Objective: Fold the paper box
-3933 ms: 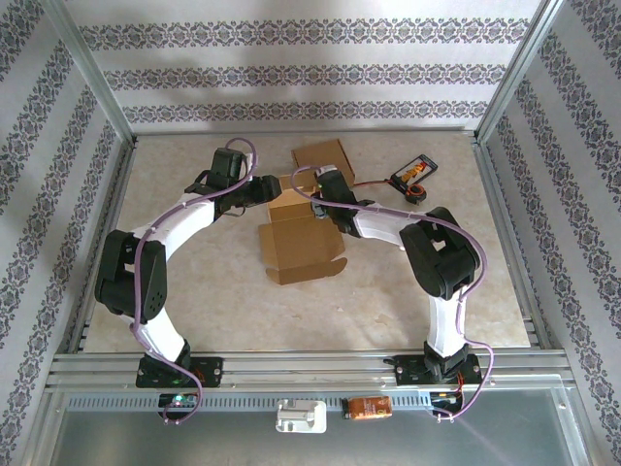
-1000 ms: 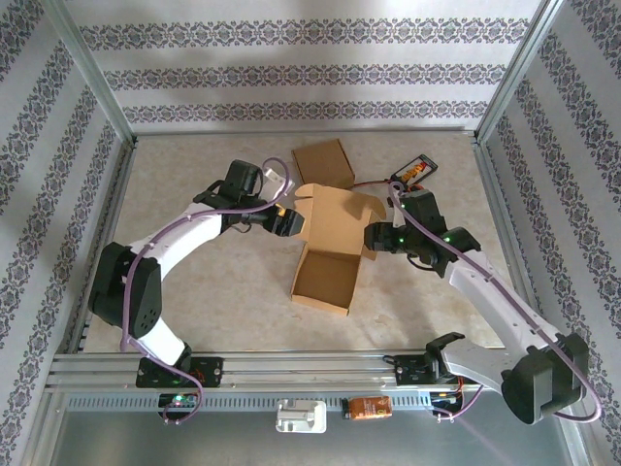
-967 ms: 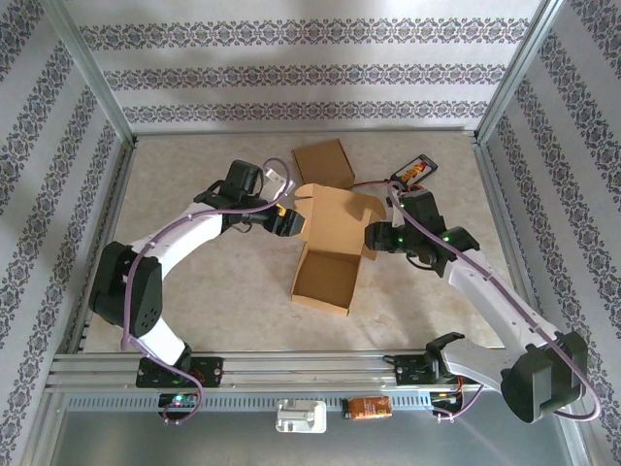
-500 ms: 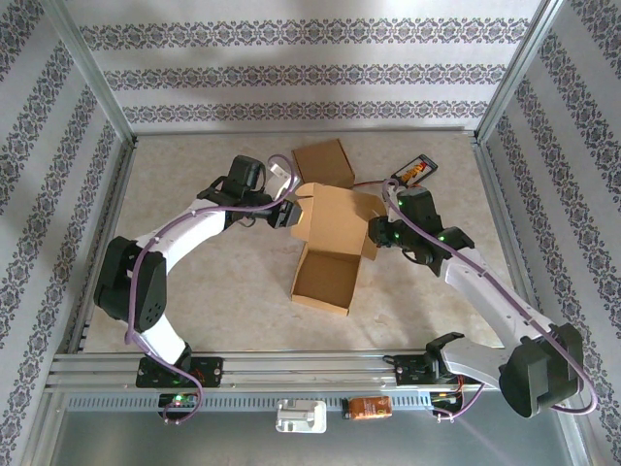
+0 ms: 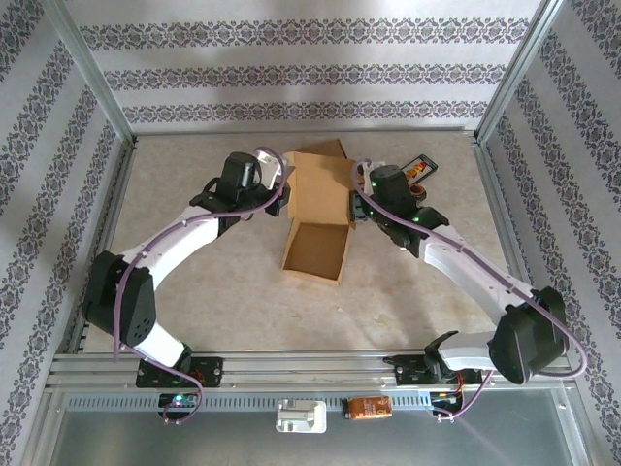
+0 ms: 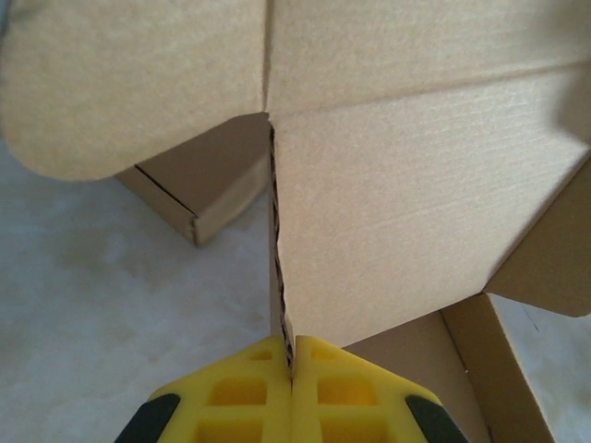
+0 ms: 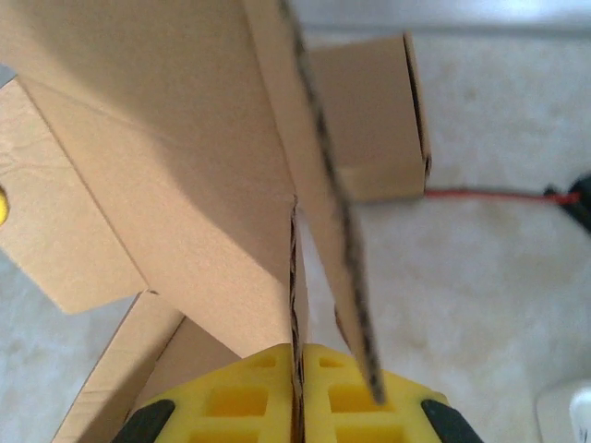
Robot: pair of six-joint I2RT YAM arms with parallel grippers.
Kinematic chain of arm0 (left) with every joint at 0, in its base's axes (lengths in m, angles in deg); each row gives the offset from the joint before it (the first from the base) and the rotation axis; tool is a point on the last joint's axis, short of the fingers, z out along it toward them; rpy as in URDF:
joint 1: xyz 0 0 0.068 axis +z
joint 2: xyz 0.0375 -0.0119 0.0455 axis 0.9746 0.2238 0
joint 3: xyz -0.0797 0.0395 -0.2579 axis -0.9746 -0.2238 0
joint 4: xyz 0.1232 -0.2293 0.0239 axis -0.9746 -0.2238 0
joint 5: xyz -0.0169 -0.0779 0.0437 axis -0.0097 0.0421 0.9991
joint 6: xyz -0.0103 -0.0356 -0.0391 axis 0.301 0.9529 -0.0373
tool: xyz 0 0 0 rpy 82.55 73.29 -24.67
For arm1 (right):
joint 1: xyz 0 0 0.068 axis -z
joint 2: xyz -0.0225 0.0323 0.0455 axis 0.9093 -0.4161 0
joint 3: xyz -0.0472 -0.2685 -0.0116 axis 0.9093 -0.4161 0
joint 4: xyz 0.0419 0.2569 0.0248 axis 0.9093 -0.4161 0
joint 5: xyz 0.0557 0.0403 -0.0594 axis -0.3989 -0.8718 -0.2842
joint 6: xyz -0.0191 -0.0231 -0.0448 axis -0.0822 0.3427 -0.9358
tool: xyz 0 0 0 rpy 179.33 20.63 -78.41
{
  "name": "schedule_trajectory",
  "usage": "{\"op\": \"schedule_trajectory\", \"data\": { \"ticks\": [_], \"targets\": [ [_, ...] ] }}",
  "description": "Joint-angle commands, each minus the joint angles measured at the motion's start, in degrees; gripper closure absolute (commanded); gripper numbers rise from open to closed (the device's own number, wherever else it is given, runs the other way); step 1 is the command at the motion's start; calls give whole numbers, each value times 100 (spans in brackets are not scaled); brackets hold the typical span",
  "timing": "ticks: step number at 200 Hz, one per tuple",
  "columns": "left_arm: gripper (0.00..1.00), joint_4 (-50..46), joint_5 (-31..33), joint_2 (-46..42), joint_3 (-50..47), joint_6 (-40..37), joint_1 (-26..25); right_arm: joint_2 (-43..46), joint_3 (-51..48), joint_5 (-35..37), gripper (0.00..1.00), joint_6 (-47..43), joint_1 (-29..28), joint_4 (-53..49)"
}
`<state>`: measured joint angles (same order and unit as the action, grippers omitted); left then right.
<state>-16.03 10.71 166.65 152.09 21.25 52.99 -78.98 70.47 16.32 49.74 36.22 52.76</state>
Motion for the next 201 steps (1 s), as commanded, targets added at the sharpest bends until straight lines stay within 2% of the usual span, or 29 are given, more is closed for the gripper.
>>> {"op": "schedule_trajectory", "data": {
  "ticks": [1,37,63,99,146,184,201],
  "targets": [
    [100,841,157,-211,-416,455,-336,-290,56,143,92,-632,-255,1101],
    [100,1417,242,-46,-1055,984,-541,-630,-83,290,90,-547,-354,1322],
    [100,1799,188,68,-1391,1374,-640,-702,-273,648,88,-78,-400,1327],
    [100,2015,220,0,-1558,1548,-944,-504,-921,1145,88,386,-638,1783],
    [100,2541,783,-241,-2114,1543,-1430,37,-1959,1861,85,865,-946,2286],
    [99,2756,778,-317,-2403,1750,-1568,500,-2531,1883,75,996,-1045,2430],
    [99,2714,804,-349,-2365,1696,-1633,786,-2548,1740,64,883,-1054,2313]
  ]
}}
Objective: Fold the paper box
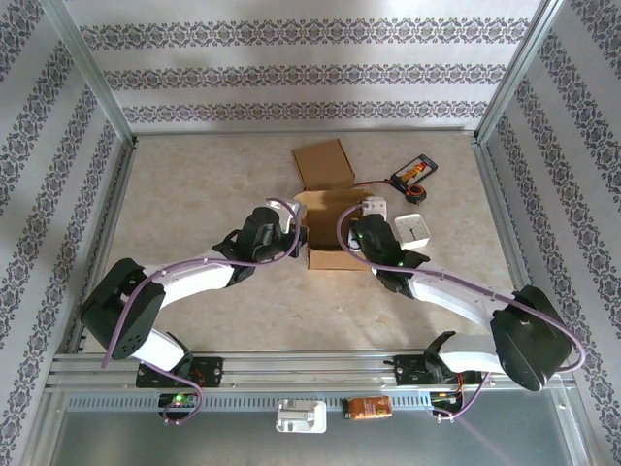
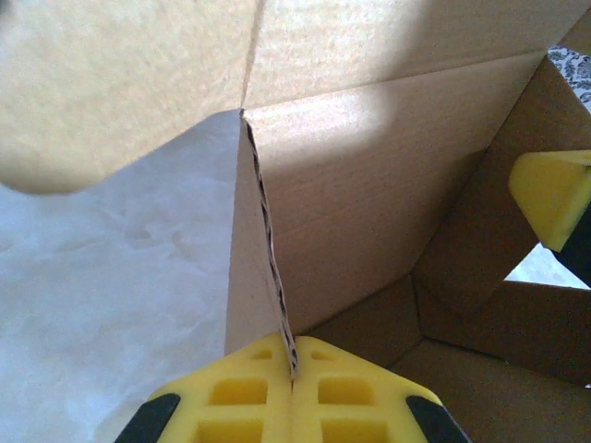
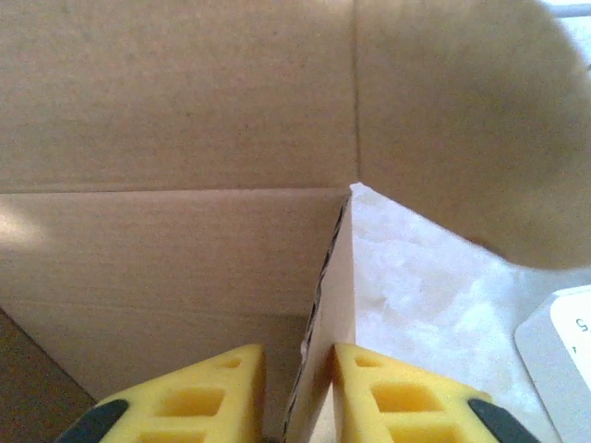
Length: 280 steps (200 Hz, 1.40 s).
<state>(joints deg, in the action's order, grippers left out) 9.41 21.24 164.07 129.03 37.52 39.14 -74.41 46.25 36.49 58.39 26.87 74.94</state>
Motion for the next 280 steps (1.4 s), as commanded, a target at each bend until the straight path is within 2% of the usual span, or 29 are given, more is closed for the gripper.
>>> {"op": "schedule_trajectory", "data": {
  "ticks": [1,34,51,63,88,114,125,144,164,212,236,280],
  "targets": [
    [99,165,-245,-94,-54,68,-253,349,-126,-277,63,8,-118,87],
    [98,135,-125,-214,-60,-171,-294,1328,-17,-436,30,-231,-94,-566],
    [98,122,-131,-250,-47,-330,-302,1895,60,-468,8,-459,-30,-1065],
    [98,151,-161,-268,-38,-417,-311,2241,171,-522,2,-763,95,-1430],
    [98,277,-264,-281,-9,-564,-353,2658,524,-719,2,-1608,456,-1988],
    [98,331,-302,-263,38,-677,-390,2773,826,-1357,2,-3209,626,-2198],
    [98,343,-294,-262,48,-698,-399,2740,1030,-1905,2,-4049,631,-2505],
    [98,361,-295,-280,48,-738,-399,2466,1576,-2937,4,-4983,621,-3344],
    [98,368,-299,-272,57,-769,-404,1919,2149,-3266,4,-5047,645,-4017],
    [98,416,-320,-298,27,-761,-406,752,3063,-2680,10,-4897,742,-5001],
    [98,410,-334,-314,25,-779,-408,541,3212,-2797,20,-4994,844,-5067],
    [98,418,-327,-323,48,-769,-410,248,3347,-2788,57,-5355,827,-5185]
  ]
}}
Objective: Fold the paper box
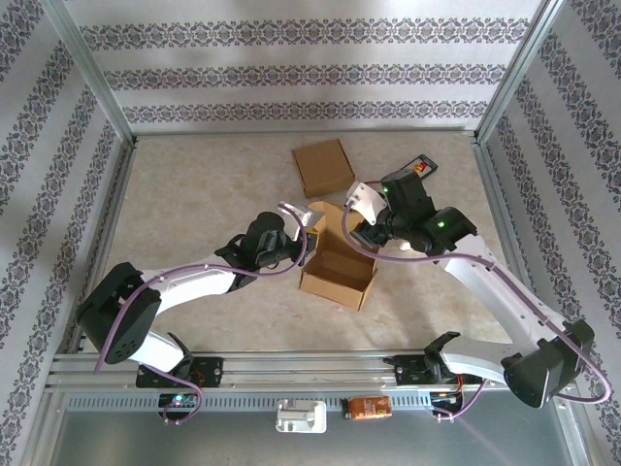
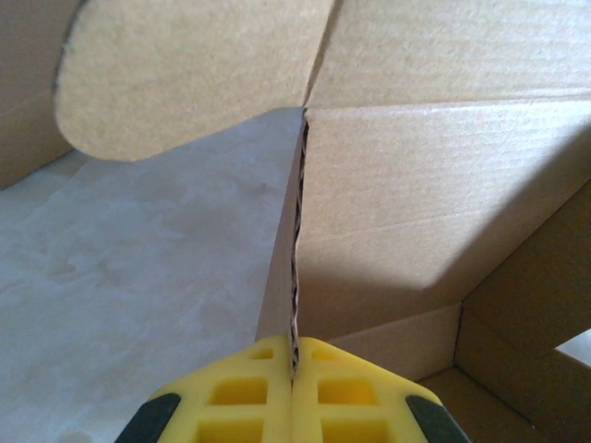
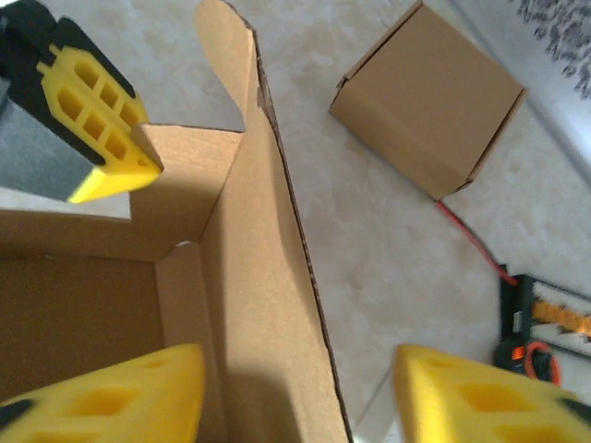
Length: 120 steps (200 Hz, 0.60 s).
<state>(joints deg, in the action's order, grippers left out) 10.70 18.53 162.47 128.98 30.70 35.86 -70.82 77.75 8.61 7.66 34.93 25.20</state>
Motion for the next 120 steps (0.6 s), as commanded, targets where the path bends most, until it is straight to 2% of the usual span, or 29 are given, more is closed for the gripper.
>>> {"op": "schedule_trajectory", "data": {
  "ticks": [1,33,49,89,120],
  "targets": [
    [98,287,-53,-169,52,-87,-81,-116,197,9,58,-299,18,-215],
    [97,292,-39,-257,39,-96,-105,-130,285,469,79,-862,-256,-185],
    [93,341,-49,-312,-2,-72,-125,-74,264,718,86,-1257,-471,-131],
    [69,834,70,-608,-454,203,-142,112,-66,1305,93,-1953,-886,402],
    [59,905,359,-1024,-778,273,-142,273,-393,1437,95,-2370,-969,1015]
  ]
}}
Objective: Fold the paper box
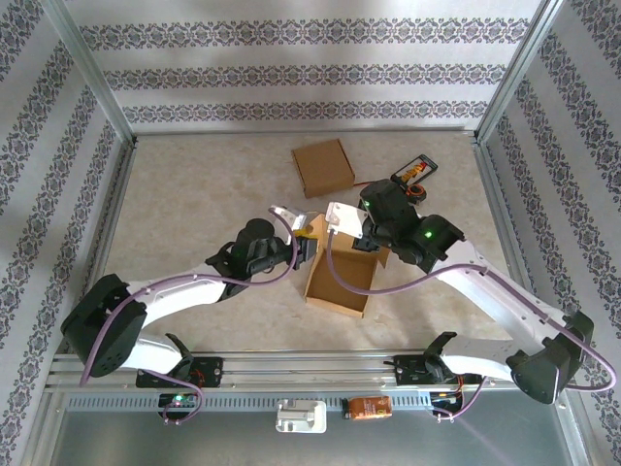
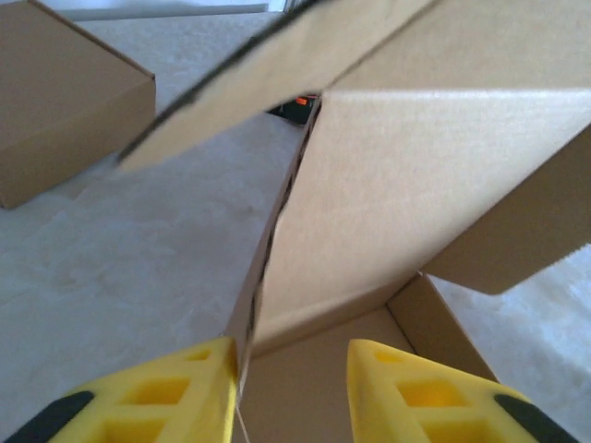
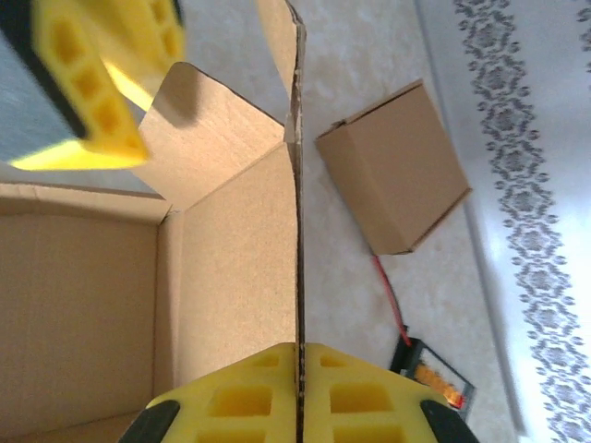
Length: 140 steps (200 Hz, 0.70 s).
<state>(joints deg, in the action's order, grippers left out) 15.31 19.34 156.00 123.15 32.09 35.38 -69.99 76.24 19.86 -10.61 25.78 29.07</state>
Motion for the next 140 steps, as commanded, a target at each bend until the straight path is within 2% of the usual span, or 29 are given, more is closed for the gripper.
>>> {"op": "schedule_trajectory", "data": {
  "ticks": [1,13,25,42,53,66,86,102,112,140],
  "targets": [
    [59,450,285,-400,-205,133,-93,195,-255,295,95,-566,-53,652],
    [51,514,417,-624,-337,133,-93,259,-406,188,95,-838,-48,873],
    [48,473,608,-837,-425,133,-93,233,-459,-2,95,-1150,29,945],
    [47,98,1091,-1195,-451,219,-93,157,-600,-405,95,-1846,117,1135],
    [48,-325,1618,-1433,-405,393,-85,88,-714,-572,95,-2236,144,1437],
    [47,-905,2197,-1733,-326,659,-39,-64,-638,-652,95,-2403,186,1733],
    [47,-1372,2519,-2199,-330,930,138,-283,-462,-854,96,-2492,326,2144],
    [46,-1855,2377,-2391,-208,1245,463,-402,-463,-953,95,-2689,328,2504],
    [45,-2111,2022,-2383,-69,1379,751,-451,-482,-1002,95,-2760,303,2543],
    [45,-3003,68,-1790,713,1567,1683,-310,-836,-731,95,-2874,13,2878]
  ]
}}
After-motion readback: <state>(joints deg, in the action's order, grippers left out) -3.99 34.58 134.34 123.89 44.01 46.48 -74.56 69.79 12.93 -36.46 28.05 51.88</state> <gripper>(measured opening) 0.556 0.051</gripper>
